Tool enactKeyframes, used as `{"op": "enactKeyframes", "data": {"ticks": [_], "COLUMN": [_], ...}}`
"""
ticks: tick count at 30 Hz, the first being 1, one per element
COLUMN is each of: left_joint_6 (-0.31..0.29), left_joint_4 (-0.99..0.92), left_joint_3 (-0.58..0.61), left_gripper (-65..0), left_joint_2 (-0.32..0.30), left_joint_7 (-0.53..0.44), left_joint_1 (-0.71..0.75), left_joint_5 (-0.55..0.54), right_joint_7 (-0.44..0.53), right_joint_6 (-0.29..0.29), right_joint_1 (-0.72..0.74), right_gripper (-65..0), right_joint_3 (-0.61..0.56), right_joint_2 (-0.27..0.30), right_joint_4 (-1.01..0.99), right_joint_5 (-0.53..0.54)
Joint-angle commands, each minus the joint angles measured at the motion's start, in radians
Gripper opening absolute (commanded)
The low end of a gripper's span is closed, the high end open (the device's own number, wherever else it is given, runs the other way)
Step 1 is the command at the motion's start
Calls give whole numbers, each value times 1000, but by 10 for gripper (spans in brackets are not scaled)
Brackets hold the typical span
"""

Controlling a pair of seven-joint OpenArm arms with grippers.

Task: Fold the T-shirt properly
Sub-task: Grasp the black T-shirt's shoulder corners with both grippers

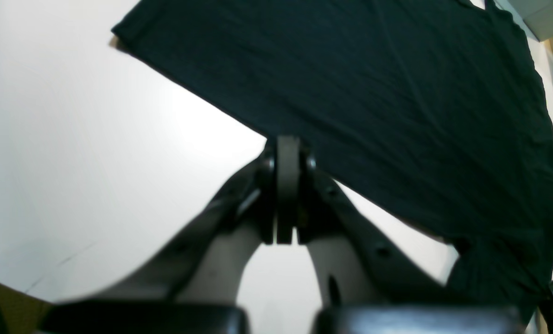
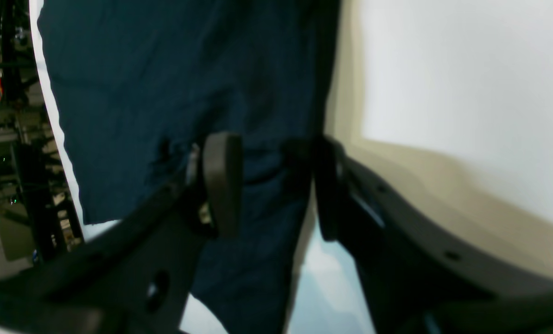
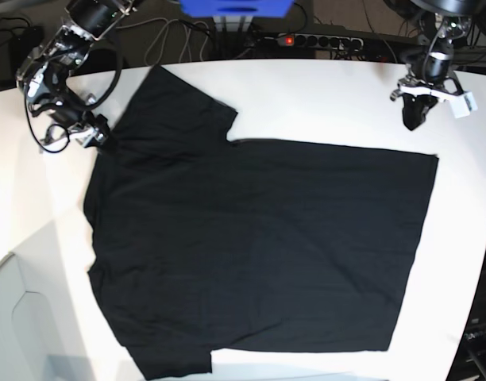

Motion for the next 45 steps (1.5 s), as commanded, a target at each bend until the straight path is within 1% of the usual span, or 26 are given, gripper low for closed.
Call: {"op": "enactKeyframes", "data": {"ticks": [1, 3, 5, 6, 7, 8, 9, 10, 11, 12, 14, 16, 17, 18, 20, 22, 23, 24, 28, 30, 34, 37, 41, 45], "left_joint_6": [-5, -5, -5, -5, -5, -5, -5, -5, -5, -5, -7, -8, -19, -39, -85, -120, -139, -156, -202, -203, -192, -192, -191, -191], "left_joint_4": [17, 17, 18, 20, 20, 20, 20, 17, 12, 9, -1, -48, -83, -127, -253, -403, -480, -554, -776, -838, -893, -898, -899, -899], "left_joint_3": [-9, -15, -49, -66, -78, -92, -113, -144, -170, -199, -267, -334, -369, -405, -472, -517, -529, -534, -530, -530, -527, -527, -527, -527], "left_gripper": [-649, -649, -649, -649, -647, -631, -605, -558, -510, -449, -337, -264, -245, -240, -251, -262, -264, -266, -265, -265, -265, -265, -265, -265], "left_joint_2": [-7, -7, -6, -6, -6, -6, -6, -7, -9, -12, -14, -12, -9, -6, -6, -15, -23, -44, -107, -130, -164, -167, -158, -122], "left_joint_7": [-19, -19, -19, -19, -19, -19, -19, -17, -13, 13, 107, 216, 277, 336, 466, 547, 570, 587, 603, 604, 598, 604, 606, 613], "left_joint_1": [9, 6, 4, 2, -1, -2, -7, -22, -33, -47, -94, -160, -199, -241, -332, -415, -449, -478, -547, -567, -599, -645, -714, -762], "left_joint_5": [-16, -16, -18, -18, -19, -24, -44, -79, -116, -159, -243, -319, -355, -392, -447, -443, -428, -415, -397, -397, -383, -299, -151, -68], "right_joint_7": [4, 4, 4, 4, 4, 4, 4, 4, 3, 3, 4, 4, 4, 4, 4, 4, 4, 4, 4, 4, 4, 4, 4, 4], "right_joint_6": [22, 22, 22, 24, 24, 24, 24, 24, 24, 24, 24, 24, 24, 24, 24, 24, 24, 24, 24, 24, 24, 24, 24, 24], "right_joint_1": [8, 11, 13, 14, 16, 16, 17, 24, 27, 27, 28, 30, 30, 30, 28, 27, 25, 25, 22, 22, 24, 25, 27, 27], "right_gripper": [-392, -396, -435, -471, -520, -577, -627, -650, -650, -650, -650, -650, -650, -650, -650, -650, -650, -650, -650, -650, -650, -650, -650, -650], "right_joint_3": [-8, -12, -12, -14, -14, -14, -17, -32, -54, -78, -104, -104, -106, -106, -106, -106, -106, -106, -106, -106, -106, -106, -106, -106], "right_joint_2": [4, 4, 7, 9, 9, 9, 10, 12, 23, 33, 36, 33, 33, 33, 33, 33, 35, 35, 35, 35, 35, 33, 33, 33], "right_joint_4": [7, -17, -45, -62, -77, -95, -112, -128, -138, -149, -161, -161, -161, -161, -161, -161, -161, -161, -161, -161, -161, -161, -161, -161], "right_joint_5": [17, 20, 21, 21, 21, 21, 21, 21, 21, 21, 21, 21, 21, 21, 21, 21, 21, 21, 21, 21, 21, 21, 21, 21]}}
